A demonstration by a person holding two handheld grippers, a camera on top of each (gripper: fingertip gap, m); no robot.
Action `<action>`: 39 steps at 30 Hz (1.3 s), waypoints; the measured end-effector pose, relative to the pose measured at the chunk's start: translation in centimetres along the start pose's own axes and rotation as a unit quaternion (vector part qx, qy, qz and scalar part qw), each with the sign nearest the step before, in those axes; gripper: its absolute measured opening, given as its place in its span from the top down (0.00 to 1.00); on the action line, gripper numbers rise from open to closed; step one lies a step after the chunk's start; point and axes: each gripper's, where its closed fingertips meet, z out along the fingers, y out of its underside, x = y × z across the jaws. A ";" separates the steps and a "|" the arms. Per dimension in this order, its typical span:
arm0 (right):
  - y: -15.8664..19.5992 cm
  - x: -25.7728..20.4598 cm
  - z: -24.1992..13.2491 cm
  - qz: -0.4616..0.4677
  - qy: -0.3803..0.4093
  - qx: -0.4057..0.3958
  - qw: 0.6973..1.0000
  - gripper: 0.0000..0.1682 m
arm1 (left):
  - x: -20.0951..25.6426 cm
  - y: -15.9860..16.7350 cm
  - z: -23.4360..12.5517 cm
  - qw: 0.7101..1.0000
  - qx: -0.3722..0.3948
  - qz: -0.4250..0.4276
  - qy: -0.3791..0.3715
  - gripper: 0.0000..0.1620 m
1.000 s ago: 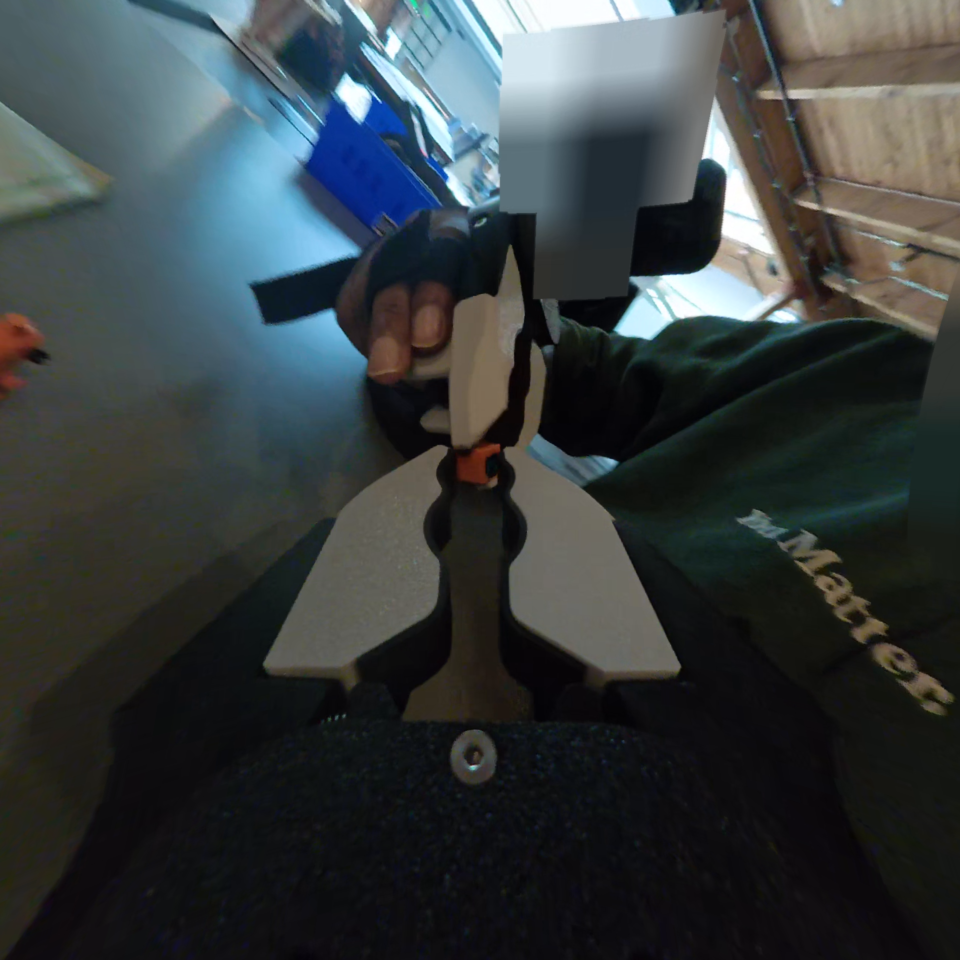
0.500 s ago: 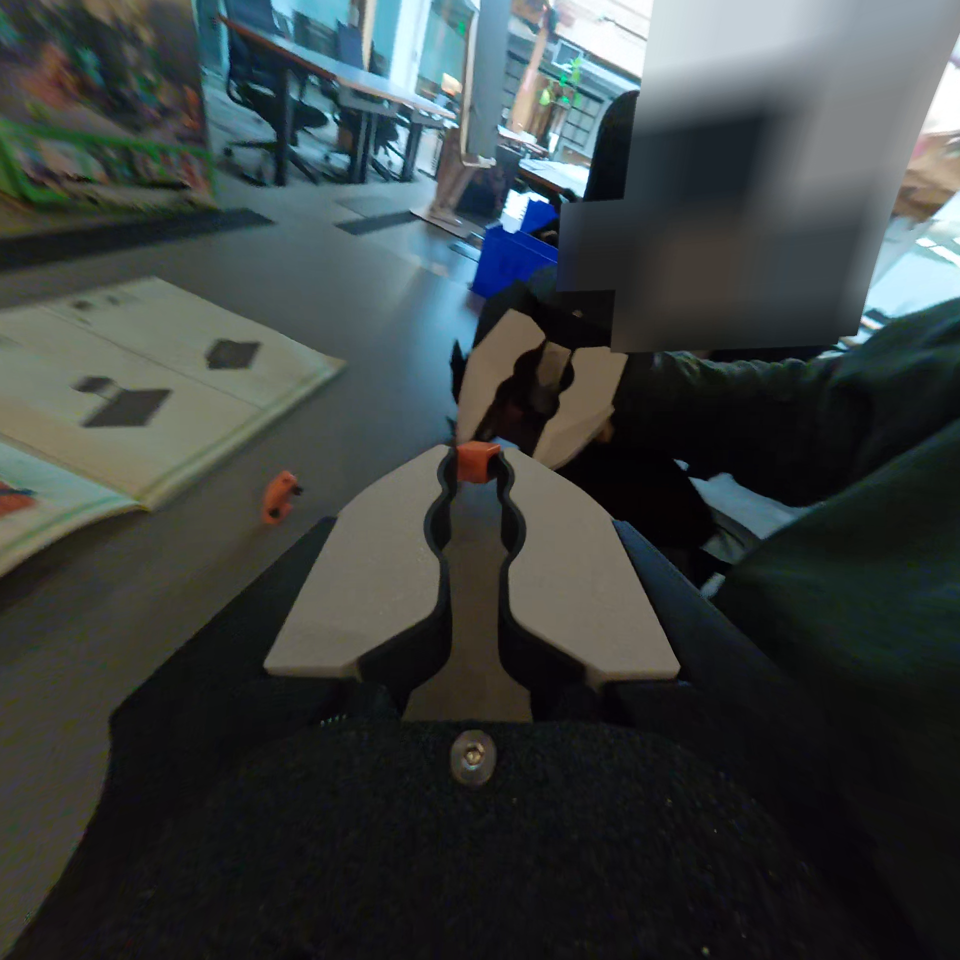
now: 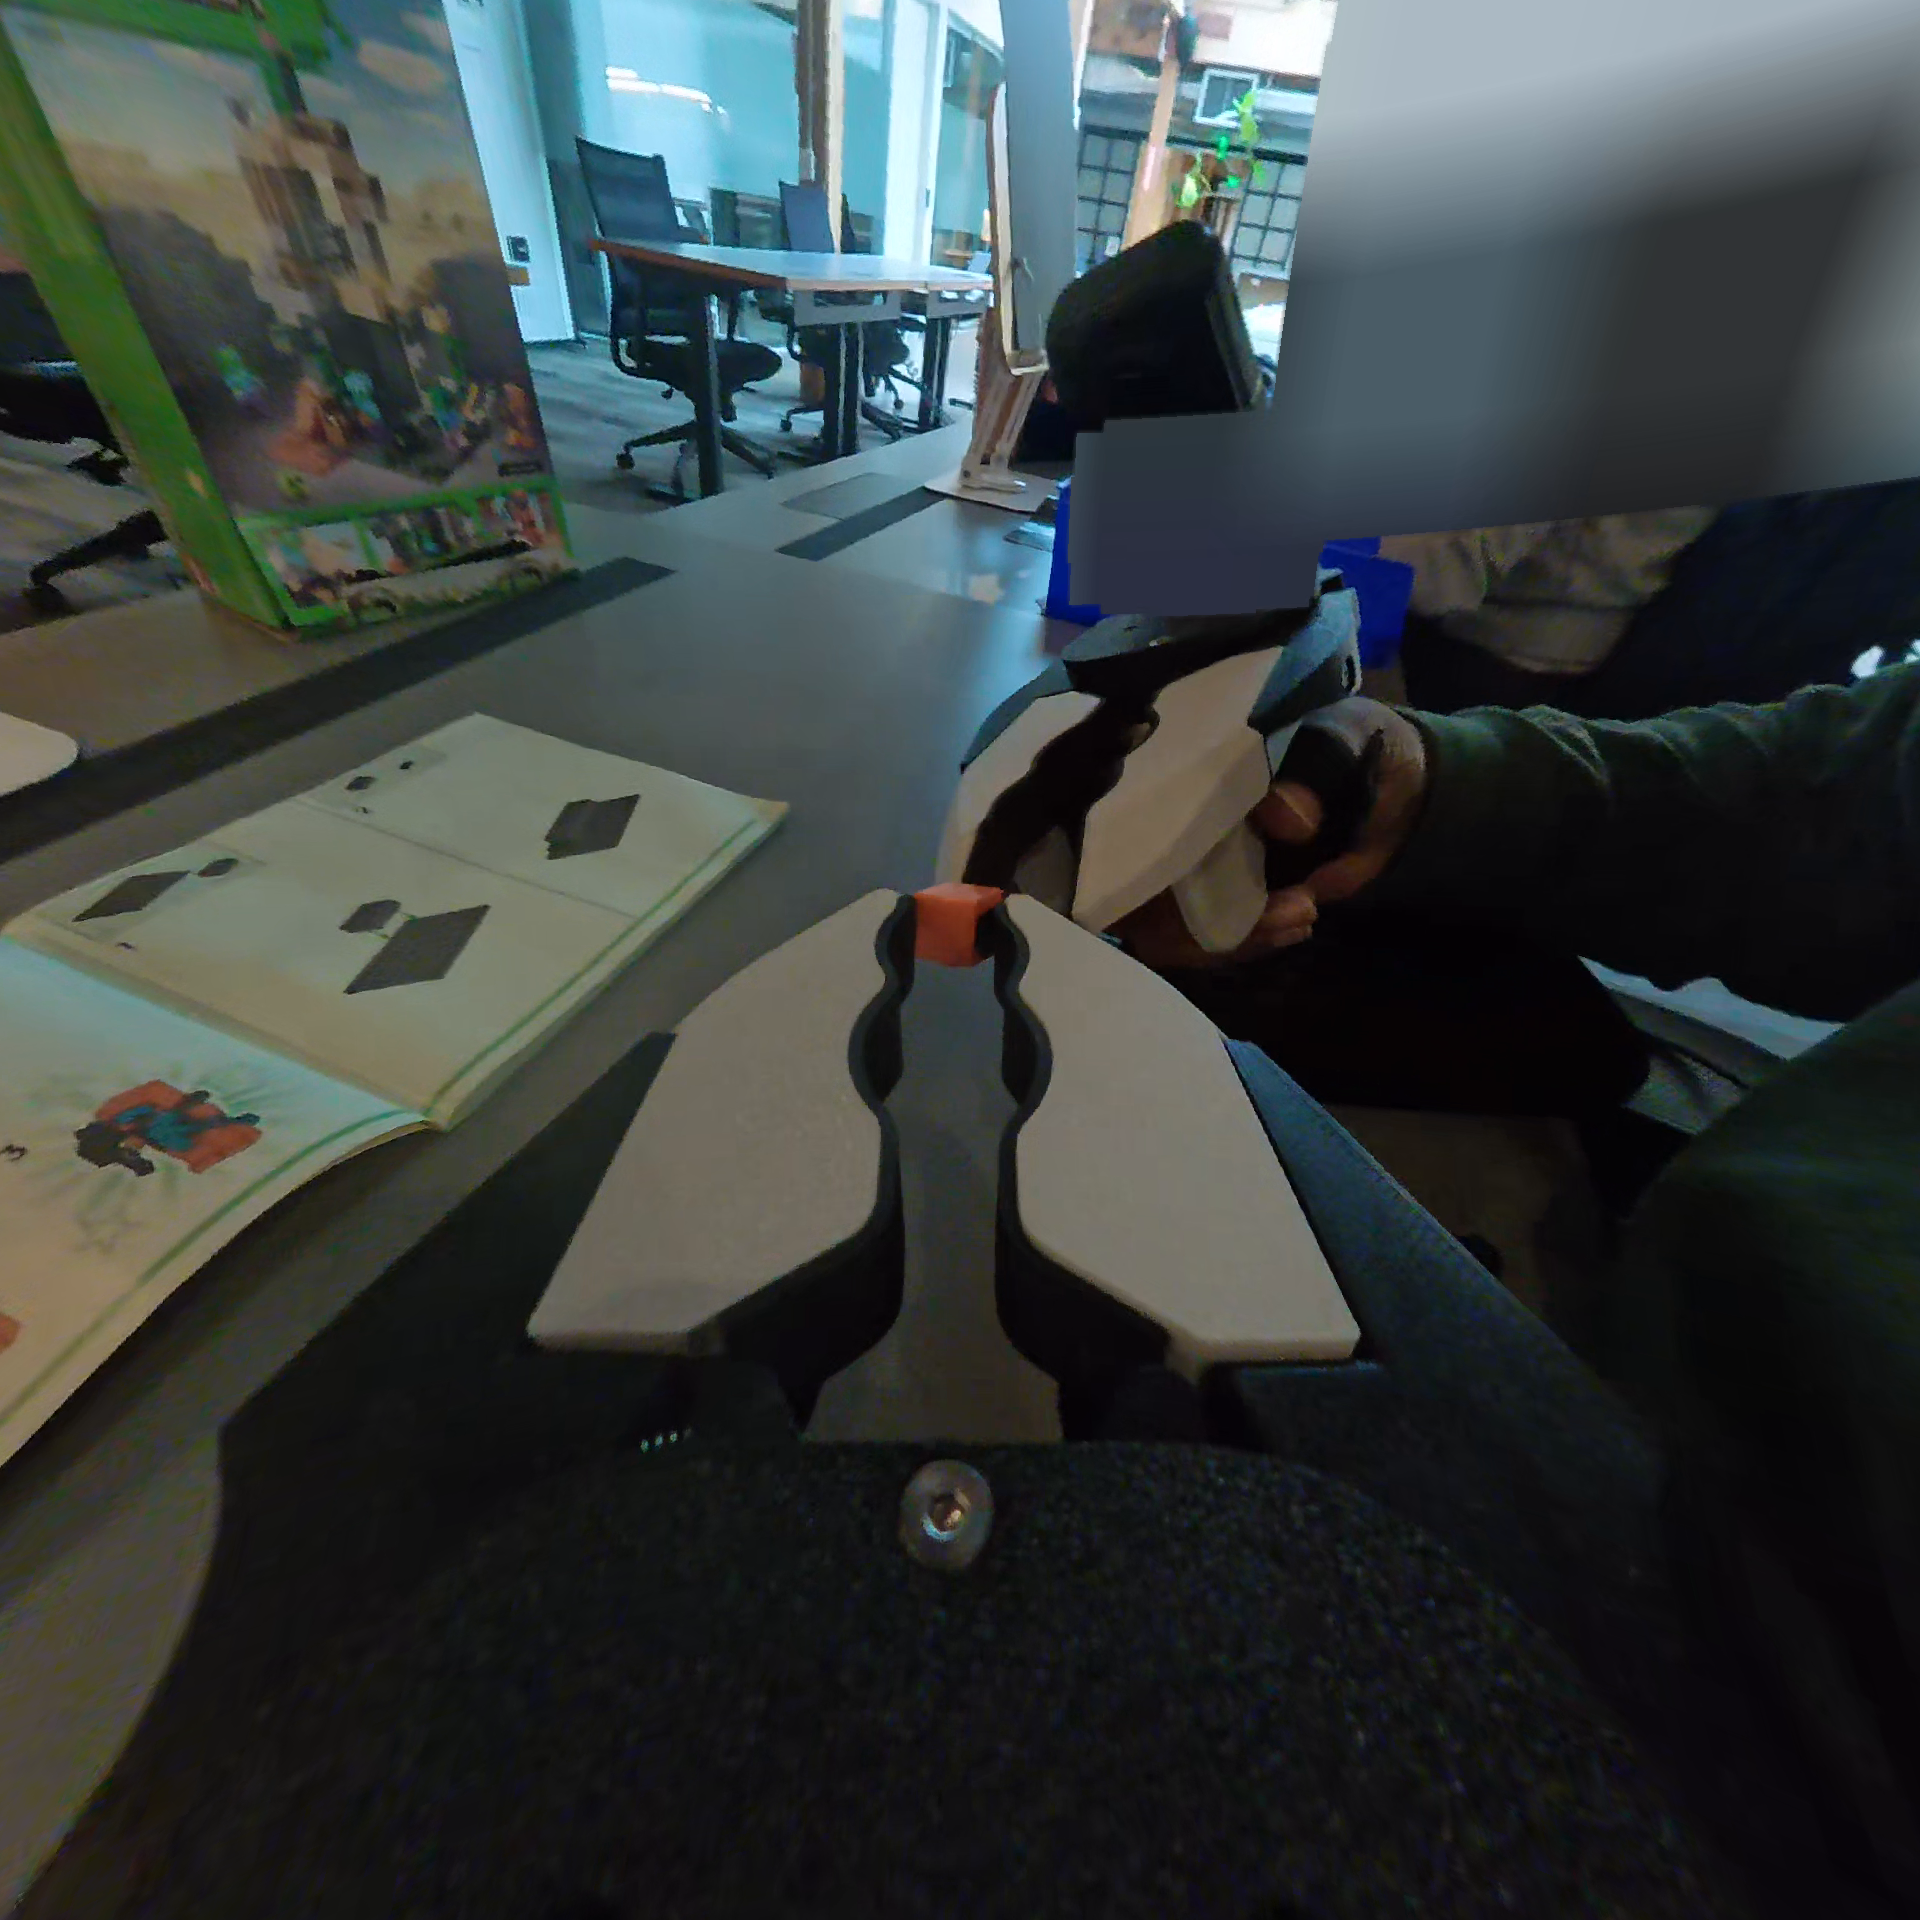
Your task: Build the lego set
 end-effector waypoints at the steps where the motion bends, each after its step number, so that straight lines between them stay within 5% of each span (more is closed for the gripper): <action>1: 0.1 0.1 0.0 -0.010 0.004 0.001 1.000 0.85 | 0.0 0.0 0.1 1.000 0.001 -0.003 0.001 0.91; 24: 1.2 0.4 0.5 -0.040 0.017 -0.012 0.999 0.87 | 0.2 1.8 0.9 1.000 -0.007 0.011 -0.004 0.92; 31: 0.8 1.0 -0.1 -0.102 0.055 -0.004 0.993 1.00 | 0.5 1.3 0.8 1.000 0.007 -0.008 0.004 0.92; 35: 0.9 0.6 0.0 -0.141 0.057 -0.012 0.988 0.94 | 0.4 1.2 0.5 1.000 0.011 0.001 -0.002 0.92; 39: 0.8 -0.2 0.4 -0.060 0.020 -0.004 0.998 0.91 | 0.4 1.3 0.4 1.000 0.006 0.027 -0.012 0.92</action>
